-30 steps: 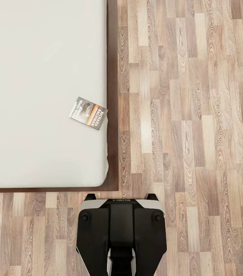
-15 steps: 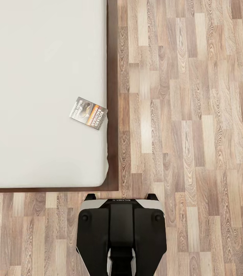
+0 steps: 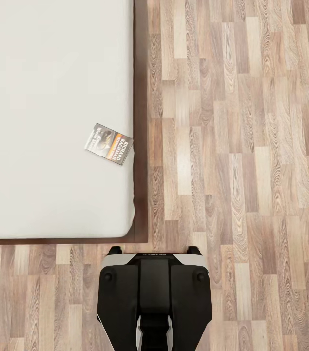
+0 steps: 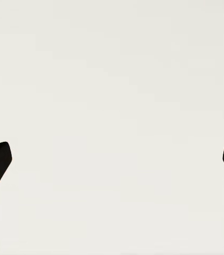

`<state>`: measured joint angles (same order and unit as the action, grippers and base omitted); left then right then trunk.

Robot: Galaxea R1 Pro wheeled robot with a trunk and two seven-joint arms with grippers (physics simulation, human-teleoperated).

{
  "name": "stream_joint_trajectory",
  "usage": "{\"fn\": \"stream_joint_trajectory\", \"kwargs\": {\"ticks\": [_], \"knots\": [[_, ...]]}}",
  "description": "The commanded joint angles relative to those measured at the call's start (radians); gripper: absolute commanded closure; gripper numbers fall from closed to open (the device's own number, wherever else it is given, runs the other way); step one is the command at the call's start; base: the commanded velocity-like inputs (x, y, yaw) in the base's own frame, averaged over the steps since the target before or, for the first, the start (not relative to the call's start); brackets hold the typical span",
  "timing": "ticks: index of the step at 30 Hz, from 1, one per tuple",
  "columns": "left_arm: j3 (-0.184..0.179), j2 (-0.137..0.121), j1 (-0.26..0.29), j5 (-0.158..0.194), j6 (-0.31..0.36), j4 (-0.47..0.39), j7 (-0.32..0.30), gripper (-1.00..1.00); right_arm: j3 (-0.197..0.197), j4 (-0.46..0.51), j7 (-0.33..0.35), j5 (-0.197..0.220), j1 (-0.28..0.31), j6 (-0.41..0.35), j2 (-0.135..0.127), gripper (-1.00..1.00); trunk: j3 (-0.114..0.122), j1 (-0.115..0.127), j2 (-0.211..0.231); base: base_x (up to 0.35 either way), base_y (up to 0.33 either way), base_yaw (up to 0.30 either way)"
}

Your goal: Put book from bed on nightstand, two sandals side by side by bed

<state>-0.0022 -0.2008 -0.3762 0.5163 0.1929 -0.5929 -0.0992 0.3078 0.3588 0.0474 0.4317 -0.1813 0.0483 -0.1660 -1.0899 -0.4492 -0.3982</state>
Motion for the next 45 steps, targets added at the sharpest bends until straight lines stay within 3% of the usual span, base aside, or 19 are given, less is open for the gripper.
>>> {"fn": "stream_joint_trajectory", "kwargs": {"ticks": [1, 5, 10, 19, 45], "knots": [[-0.001, 0.005, 0.0, 0.009, 0.006, -0.003, 0.0, -1.0, 0.006, 0.001, 0.001, 0.01, 0.0, 0.003, -0.001, -1.0, -0.001, -0.001, -0.002, 0.0, -0.216, 0.0], [-0.001, 0.027, 0.002, 0.008, 0.006, -0.002, 0.001, -1.0, 0.005, 0.001, 0.001, 0.008, 0.001, 0.002, -0.001, -1.0, -0.001, -0.001, -0.002, 0.0, -0.24, 0.0], [-0.003, 0.033, 0.003, 0.007, 0.005, -0.001, 0.002, -1.0, 0.004, 0.0, 0.001, 0.007, 0.002, 0.001, -0.001, -1.0, -0.001, -0.001, -0.002, 0.0, -0.274, 0.0], [-0.003, 0.036, 0.003, 0.007, 0.005, -0.001, 0.002, -1.0, 0.004, -0.001, 0.0, 0.007, 0.003, 0.001, -0.002, -1.0, -0.001, -0.001, -0.002, 0.0, -0.209, 0.0], [-0.023, 0.038, 0.003, 0.007, 0.005, -0.001, 0.004, -1.0, 0.003, -0.001, -0.001, 0.007, 0.003, 0.0, -0.001, -1.0, -0.002, -0.001, -0.002, -0.057, -0.047, 0.001]]}}
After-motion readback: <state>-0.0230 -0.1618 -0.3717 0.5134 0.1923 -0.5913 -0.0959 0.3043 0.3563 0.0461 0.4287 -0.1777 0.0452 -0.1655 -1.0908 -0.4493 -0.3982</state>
